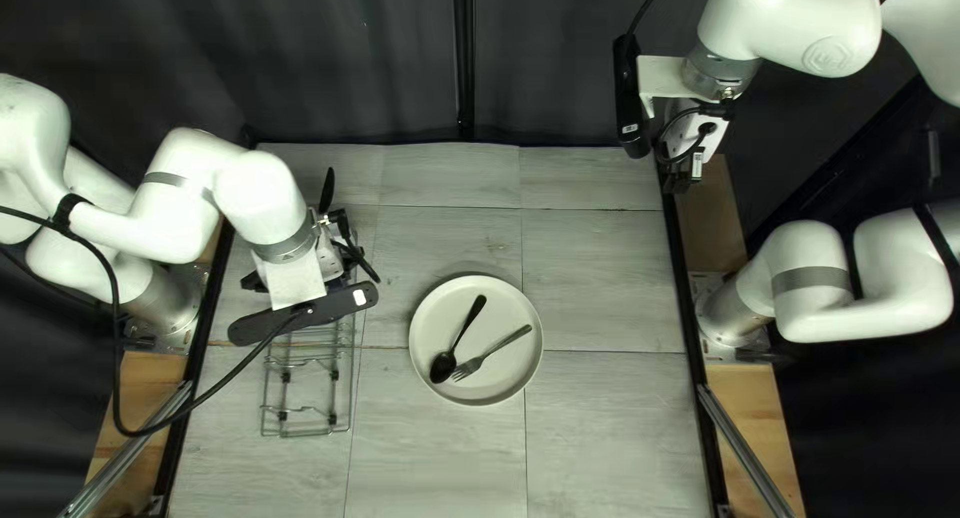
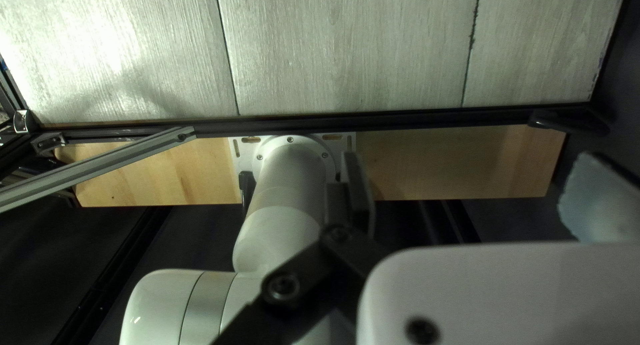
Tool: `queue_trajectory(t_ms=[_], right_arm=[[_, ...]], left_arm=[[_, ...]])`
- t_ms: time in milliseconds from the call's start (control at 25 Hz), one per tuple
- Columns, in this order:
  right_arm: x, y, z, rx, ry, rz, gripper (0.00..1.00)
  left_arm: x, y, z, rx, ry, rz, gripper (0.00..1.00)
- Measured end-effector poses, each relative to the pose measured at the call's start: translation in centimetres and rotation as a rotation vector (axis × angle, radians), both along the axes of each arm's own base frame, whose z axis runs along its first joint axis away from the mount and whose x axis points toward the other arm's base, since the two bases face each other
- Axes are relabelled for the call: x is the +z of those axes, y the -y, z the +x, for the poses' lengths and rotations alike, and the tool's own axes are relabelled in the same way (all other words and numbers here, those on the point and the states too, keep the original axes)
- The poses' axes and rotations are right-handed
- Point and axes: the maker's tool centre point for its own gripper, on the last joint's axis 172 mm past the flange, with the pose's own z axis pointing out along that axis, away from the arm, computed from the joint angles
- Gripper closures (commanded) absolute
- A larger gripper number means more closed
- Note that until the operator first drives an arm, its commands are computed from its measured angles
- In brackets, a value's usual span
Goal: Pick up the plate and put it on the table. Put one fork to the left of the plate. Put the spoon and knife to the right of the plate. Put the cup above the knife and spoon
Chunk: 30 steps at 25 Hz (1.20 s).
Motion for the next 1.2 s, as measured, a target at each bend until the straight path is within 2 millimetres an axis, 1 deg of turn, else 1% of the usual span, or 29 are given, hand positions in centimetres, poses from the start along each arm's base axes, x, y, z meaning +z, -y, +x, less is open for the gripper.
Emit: queue_trajectory(t_ms=[80, 160, 280, 520, 640, 840, 960, 1080, 1200], right_arm=[[0.0, 0.0, 0.0, 0.000, 0.000, 0.000, 0.00], [0.0, 0.0, 0.0, 0.000, 0.000, 0.000, 0.00], [0.0, 0.0, 0.0, 0.000, 0.000, 0.000, 0.00], [0.0, 0.0, 0.0, 0.000, 0.000, 0.000, 0.00], [0.0, 0.0, 0.0, 0.000, 0.000, 0.000, 0.00], [0.0, 0.0, 0.0, 0.000, 0.000, 0.000, 0.00], [0.0, 0.0, 0.0, 0.000, 0.000, 0.000, 0.00], [0.0, 0.0, 0.0, 0.000, 0.000, 0.000, 0.00], [0.0, 0.0, 0.0, 0.000, 0.000, 0.000, 0.00]], left_arm=[[0.4, -0.5, 1.7, 0.022, 0.027, -0.022, 1.00], [0.8, -1.2, 3.6, 0.053, 0.080, -0.044, 1.00], [1.4, -2.3, 5.9, 0.103, 0.171, -0.073, 1.00], [1.5, -4.5, 9.4, 0.225, 0.352, -0.130, 1.00], [1.2, -5.1, 9.9, 0.282, 0.396, -0.162, 1.00], [1.1, -5.4, 9.9, 0.292, 0.402, -0.170, 1.00], [1.8, -7.0, 10.8, 0.328, 0.455, -0.207, 1.00], [2.1, -8.9, 12.6, 0.400, 0.560, -0.269, 1.00], [1.8, -10.6, 14.4, 0.470, 0.651, -0.309, 1.00]])
